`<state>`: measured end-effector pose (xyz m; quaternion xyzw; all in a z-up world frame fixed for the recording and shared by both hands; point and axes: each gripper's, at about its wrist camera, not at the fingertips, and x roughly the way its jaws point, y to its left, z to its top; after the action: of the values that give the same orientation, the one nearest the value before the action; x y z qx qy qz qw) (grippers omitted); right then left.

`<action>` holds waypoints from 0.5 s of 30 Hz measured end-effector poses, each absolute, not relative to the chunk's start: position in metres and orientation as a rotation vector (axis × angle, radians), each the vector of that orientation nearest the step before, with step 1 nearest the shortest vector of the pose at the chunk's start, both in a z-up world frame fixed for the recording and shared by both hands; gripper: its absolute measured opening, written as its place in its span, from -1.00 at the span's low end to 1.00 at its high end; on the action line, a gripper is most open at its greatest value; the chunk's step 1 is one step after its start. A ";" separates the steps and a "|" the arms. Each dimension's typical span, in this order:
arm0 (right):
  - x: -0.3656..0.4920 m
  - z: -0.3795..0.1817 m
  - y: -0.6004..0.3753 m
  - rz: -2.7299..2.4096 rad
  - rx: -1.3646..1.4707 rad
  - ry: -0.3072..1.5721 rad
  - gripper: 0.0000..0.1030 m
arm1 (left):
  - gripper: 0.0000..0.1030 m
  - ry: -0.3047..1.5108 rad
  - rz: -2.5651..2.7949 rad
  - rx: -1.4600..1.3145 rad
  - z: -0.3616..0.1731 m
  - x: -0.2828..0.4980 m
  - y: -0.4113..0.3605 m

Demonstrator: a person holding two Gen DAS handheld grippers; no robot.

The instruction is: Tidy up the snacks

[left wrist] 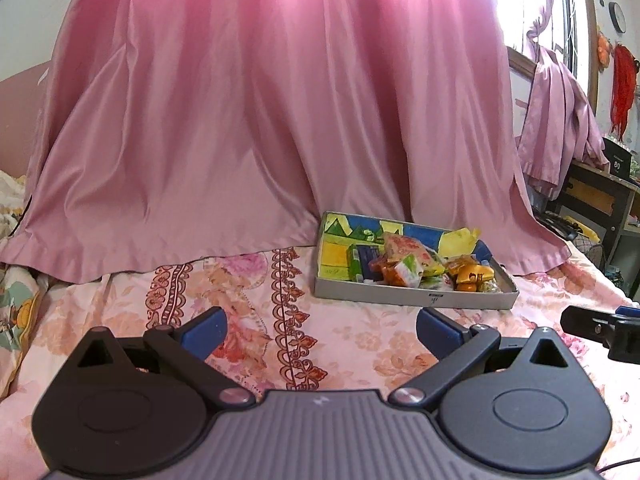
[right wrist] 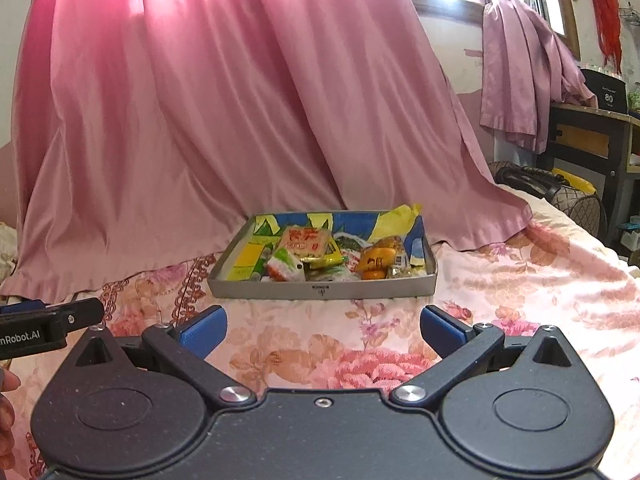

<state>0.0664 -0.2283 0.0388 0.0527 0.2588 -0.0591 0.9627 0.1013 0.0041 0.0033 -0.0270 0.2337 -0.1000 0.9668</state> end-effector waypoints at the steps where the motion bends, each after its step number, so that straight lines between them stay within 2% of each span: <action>1: 0.067 0.038 -0.228 -0.118 0.103 0.529 0.99 | 0.99 0.475 -0.201 -0.054 0.003 0.101 0.004; 15: 0.070 0.035 -0.224 -0.113 0.087 0.545 0.99 | 0.99 0.481 -0.204 -0.045 0.001 0.101 0.004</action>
<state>0.0695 -0.2241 0.0347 0.0427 0.2688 -0.0557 0.9606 0.1011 0.0036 0.0007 -0.0223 0.2378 -0.1009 0.9658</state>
